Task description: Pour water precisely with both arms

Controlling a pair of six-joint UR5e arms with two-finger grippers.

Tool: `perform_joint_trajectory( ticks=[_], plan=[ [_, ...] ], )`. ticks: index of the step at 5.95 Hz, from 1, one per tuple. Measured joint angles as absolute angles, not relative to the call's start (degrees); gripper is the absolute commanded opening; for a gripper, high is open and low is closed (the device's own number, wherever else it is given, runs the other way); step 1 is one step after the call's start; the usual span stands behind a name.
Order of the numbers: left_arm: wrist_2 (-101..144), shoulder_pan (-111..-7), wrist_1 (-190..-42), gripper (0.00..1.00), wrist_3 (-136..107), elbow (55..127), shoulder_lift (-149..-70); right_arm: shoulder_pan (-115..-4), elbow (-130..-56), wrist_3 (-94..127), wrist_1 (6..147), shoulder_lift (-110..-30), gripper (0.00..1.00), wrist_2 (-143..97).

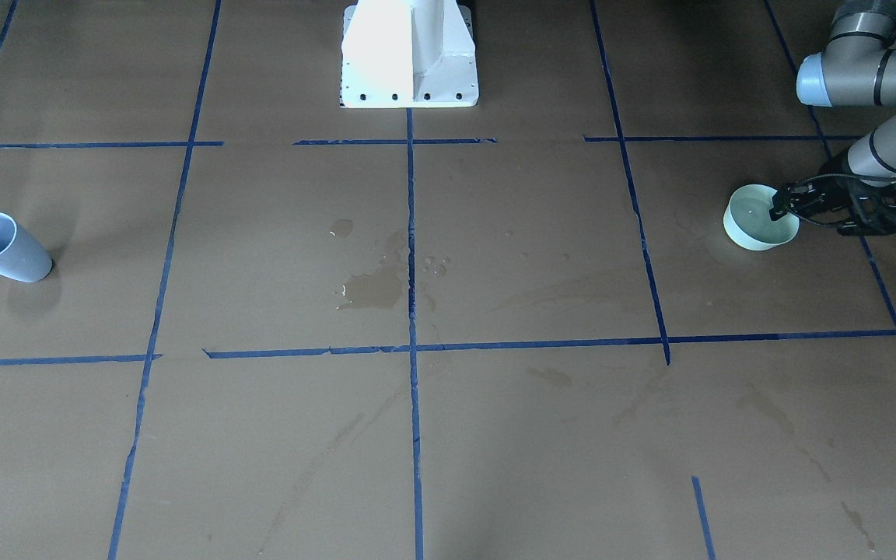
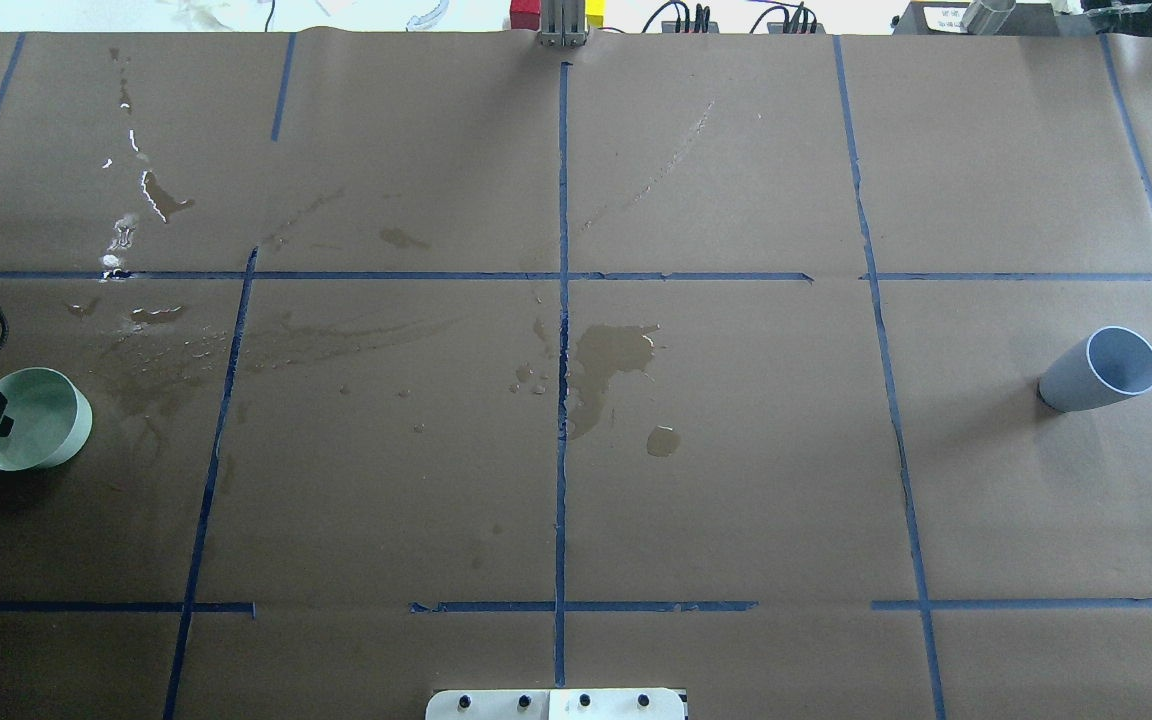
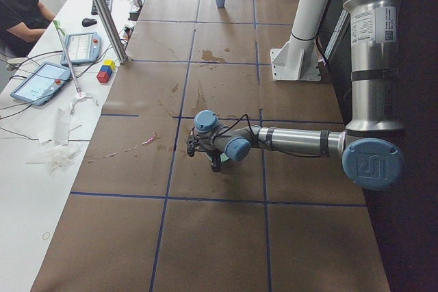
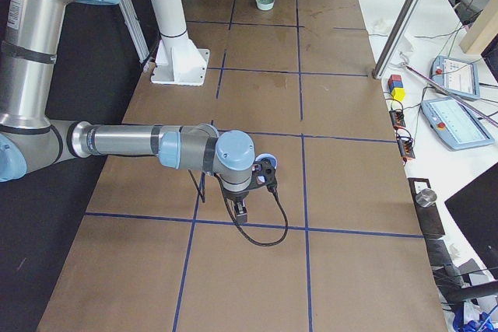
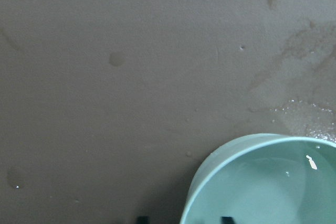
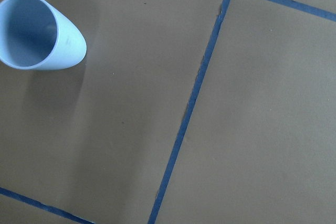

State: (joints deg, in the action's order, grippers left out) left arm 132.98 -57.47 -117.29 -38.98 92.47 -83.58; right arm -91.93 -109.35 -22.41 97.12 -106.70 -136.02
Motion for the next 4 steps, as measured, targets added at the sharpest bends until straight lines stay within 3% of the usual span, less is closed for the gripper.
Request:
perform_joint_trajectory(
  ticks=[4],
  plan=[
    [134.49,-57.39,-117.10,0.00,-40.64,93.55,-88.23,-91.93,-109.34,-22.41,97.15,-106.70,1.00,-136.17]
  ],
)
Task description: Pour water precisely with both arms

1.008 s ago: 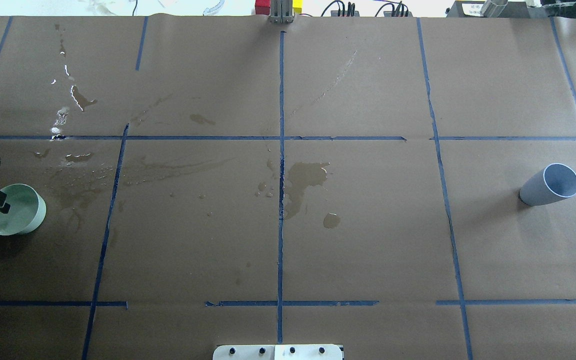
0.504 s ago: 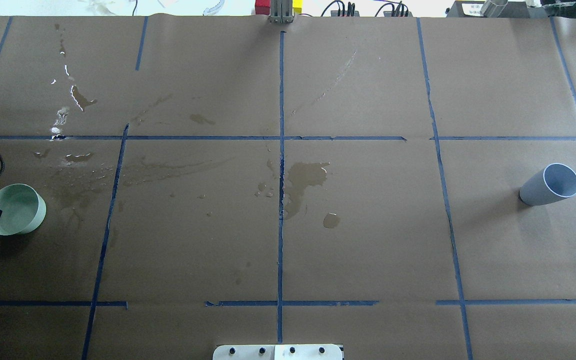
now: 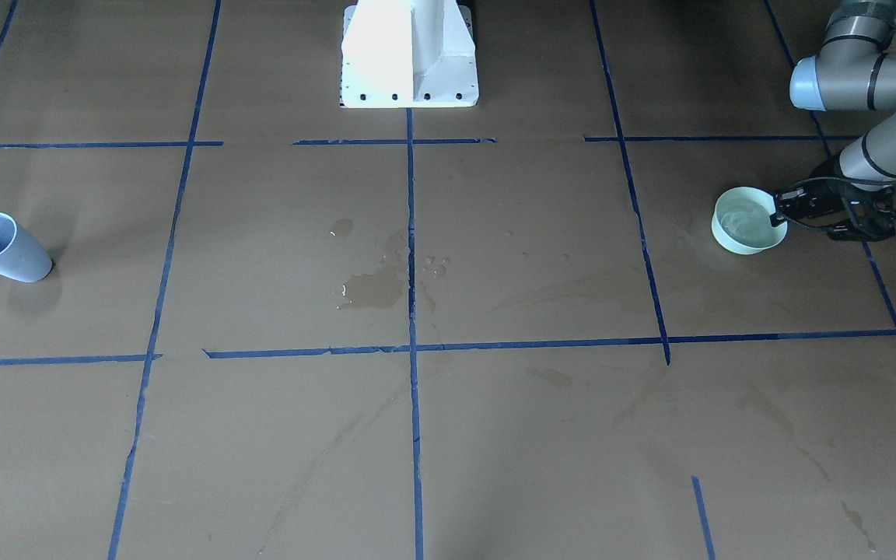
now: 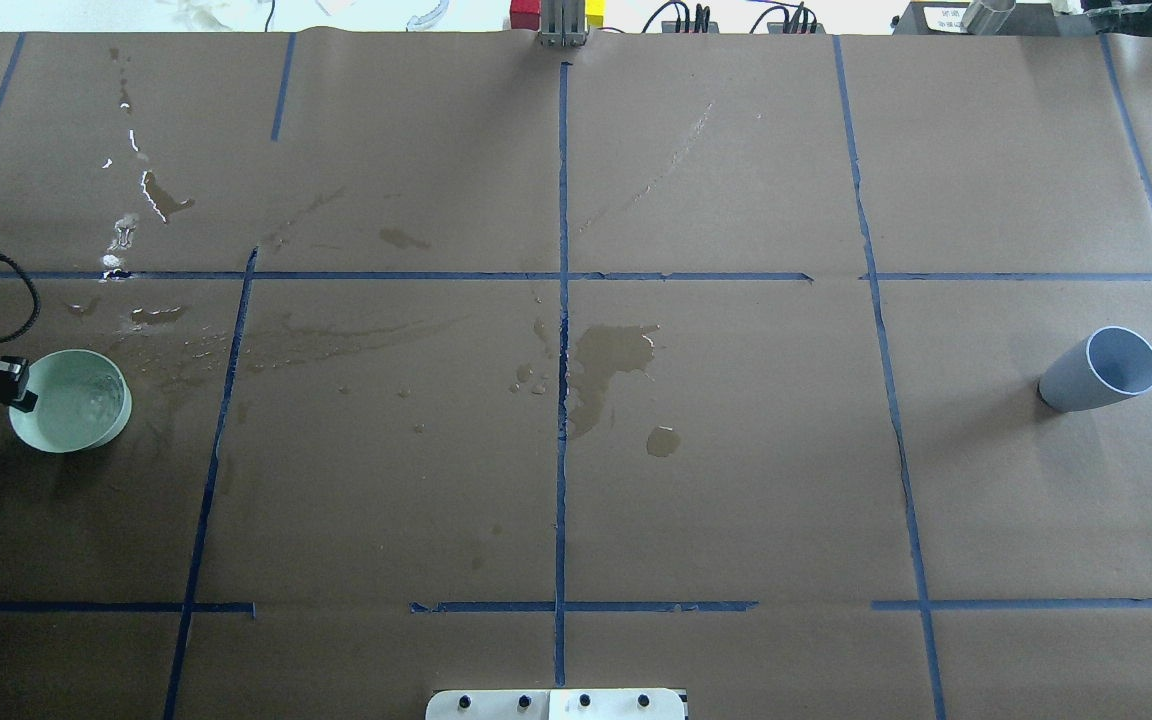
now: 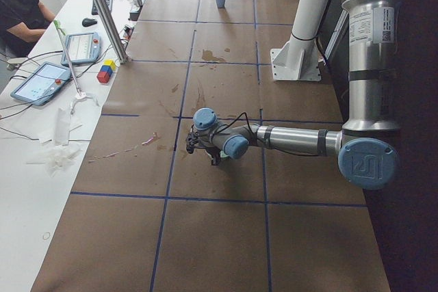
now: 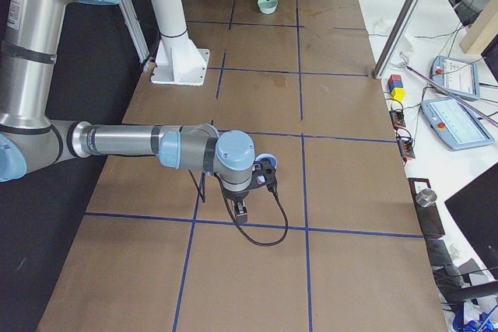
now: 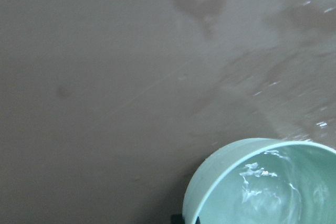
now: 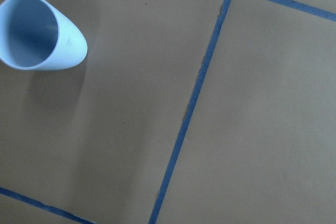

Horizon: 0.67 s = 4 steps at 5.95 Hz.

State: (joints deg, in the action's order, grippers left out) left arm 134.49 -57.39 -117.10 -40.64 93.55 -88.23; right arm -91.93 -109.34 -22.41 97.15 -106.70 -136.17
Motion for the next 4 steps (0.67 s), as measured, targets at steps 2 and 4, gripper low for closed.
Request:
perform_joint_trajectory(
  ticks=[2,4],
  plan=[
    [136.56,-55.27,-116.54,0.00,-48.44,93.95,-95.55,-91.90,-109.34,-22.41,97.20,-107.01,1.00,-136.22],
    [136.46,-47.60,-116.12,0.00,-59.66,93.59,-104.80,-91.86,-109.33,-22.61,97.21,-107.13,1.00,-136.20]
  ],
)
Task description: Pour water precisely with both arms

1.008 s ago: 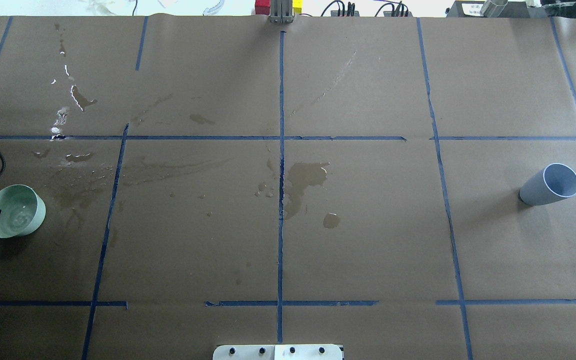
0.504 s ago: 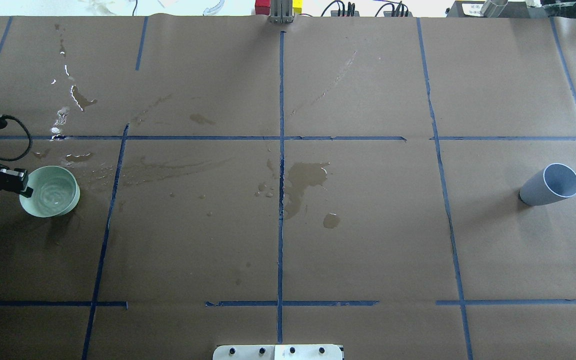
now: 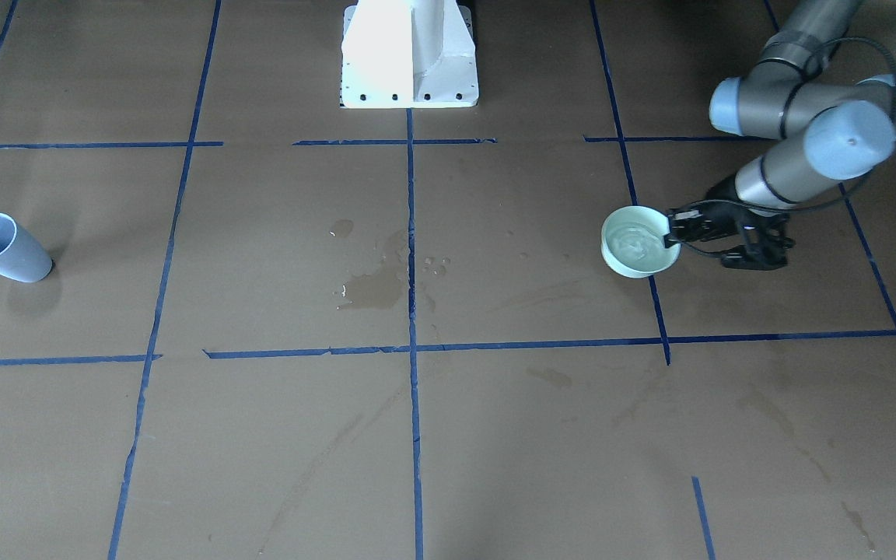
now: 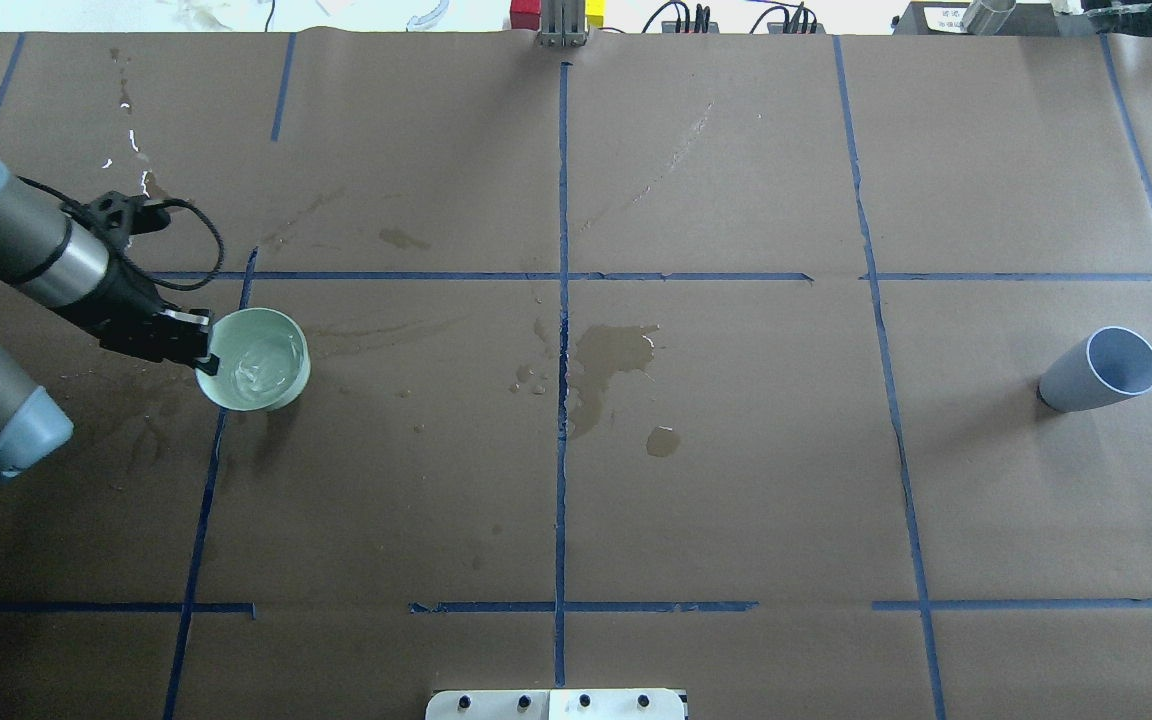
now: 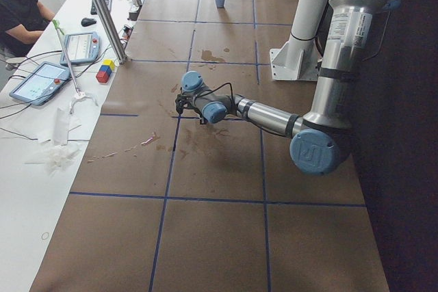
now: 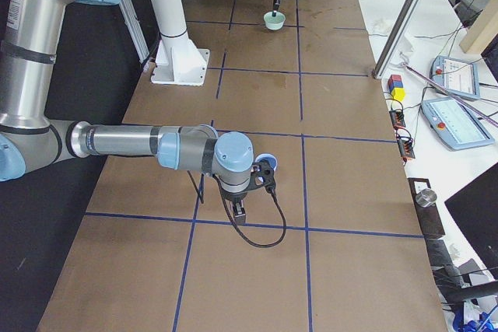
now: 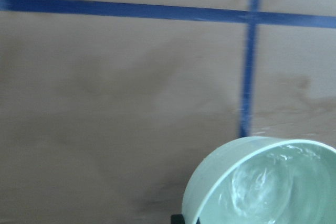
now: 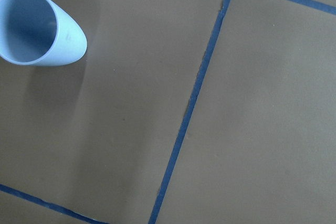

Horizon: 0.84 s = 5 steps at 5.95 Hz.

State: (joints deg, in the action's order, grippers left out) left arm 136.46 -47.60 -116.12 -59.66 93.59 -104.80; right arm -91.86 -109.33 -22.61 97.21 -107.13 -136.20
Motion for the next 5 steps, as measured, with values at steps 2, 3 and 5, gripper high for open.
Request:
perform_joint_trajectory(
  ticks=[2,3,5],
  plan=[
    [133.58,-39.55,-115.26,0.00,-69.74,92.13,-114.09,-91.85,-109.34,-22.78,97.21,-107.14,1.00,-136.21],
    [131.27,-36.95,-114.37,0.00,-71.66,90.46,-118.48,-91.81,-109.34,-22.83,97.21,-107.14,1.00,-136.22],
    [127.43,-33.56,-110.11,0.00,-73.07,88.41,-124.60,-91.33,-109.34,-22.80,97.18,-107.11,1.00,-136.23]
  ],
)
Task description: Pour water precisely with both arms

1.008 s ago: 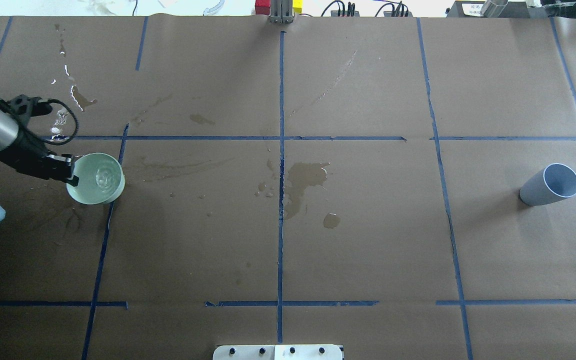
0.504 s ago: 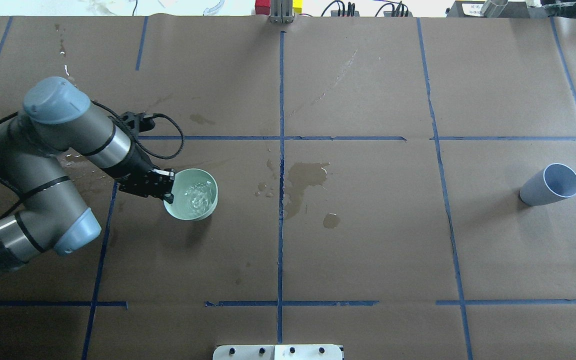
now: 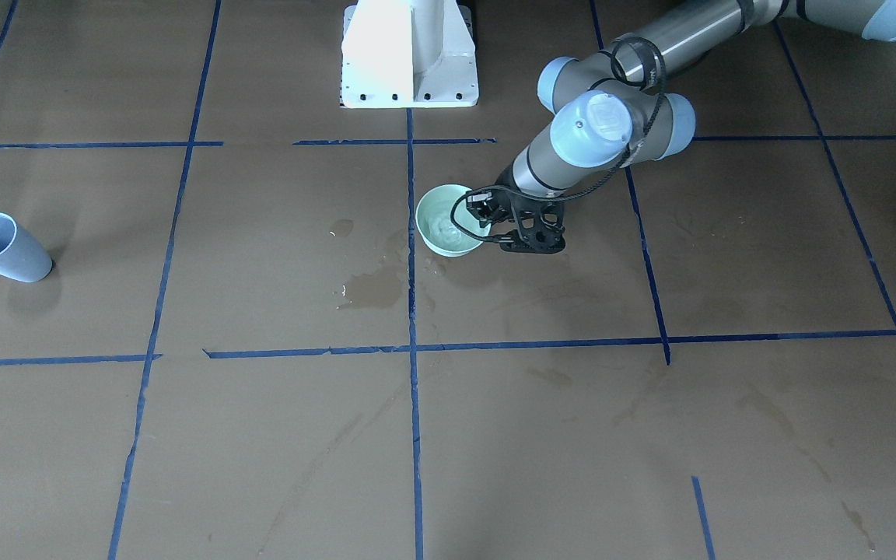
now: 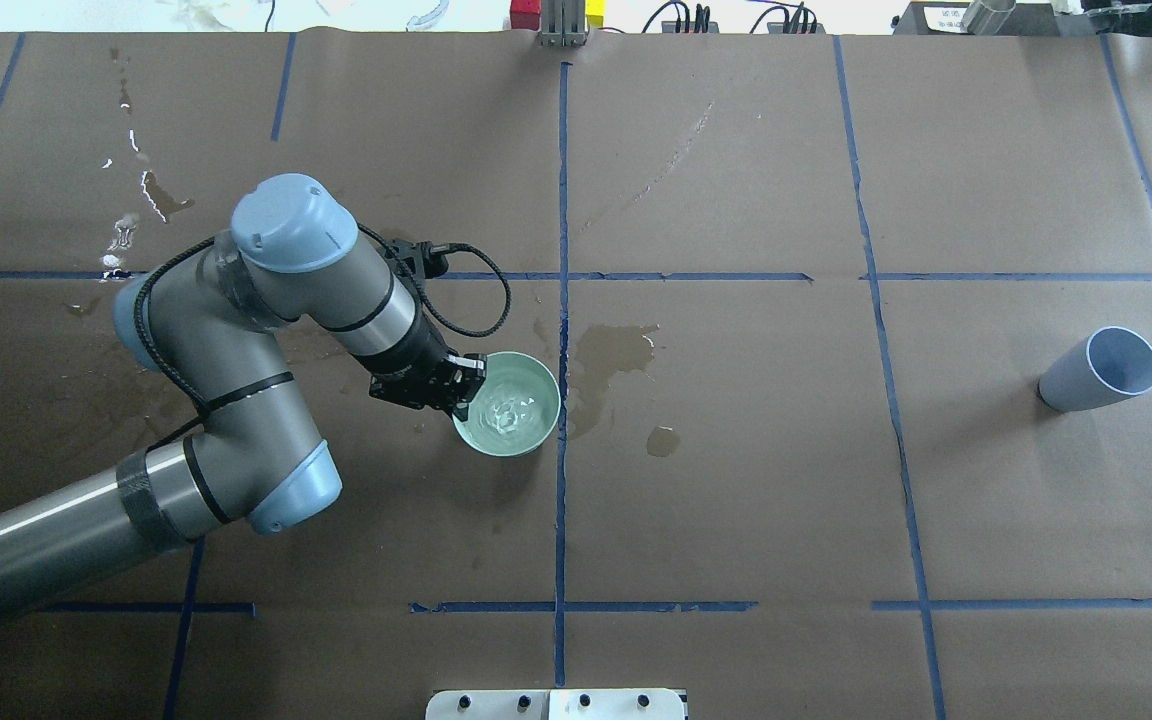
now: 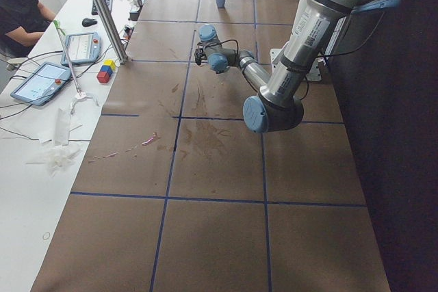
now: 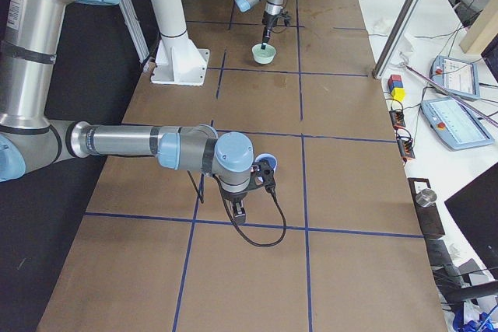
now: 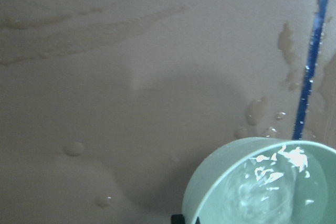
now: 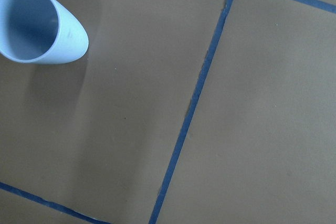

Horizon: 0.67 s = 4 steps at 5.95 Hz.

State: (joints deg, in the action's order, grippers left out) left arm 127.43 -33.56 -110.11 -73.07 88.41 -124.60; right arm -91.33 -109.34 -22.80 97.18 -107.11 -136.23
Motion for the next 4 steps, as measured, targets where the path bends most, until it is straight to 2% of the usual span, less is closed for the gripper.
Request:
perform_joint_trajectory(
  ticks=[3,4],
  plan=[
    [120.42,-29.48,-109.52,0.00,-74.87,85.52,-129.01,-90.66,-109.40,-22.76,97.16,-107.07,1.00,-136.78],
    [120.18,-29.34,-109.48,0.25,-75.04,84.70,-130.00,-90.62,-109.42,-22.76,97.16,-107.07,1.00,-136.91]
  ],
)
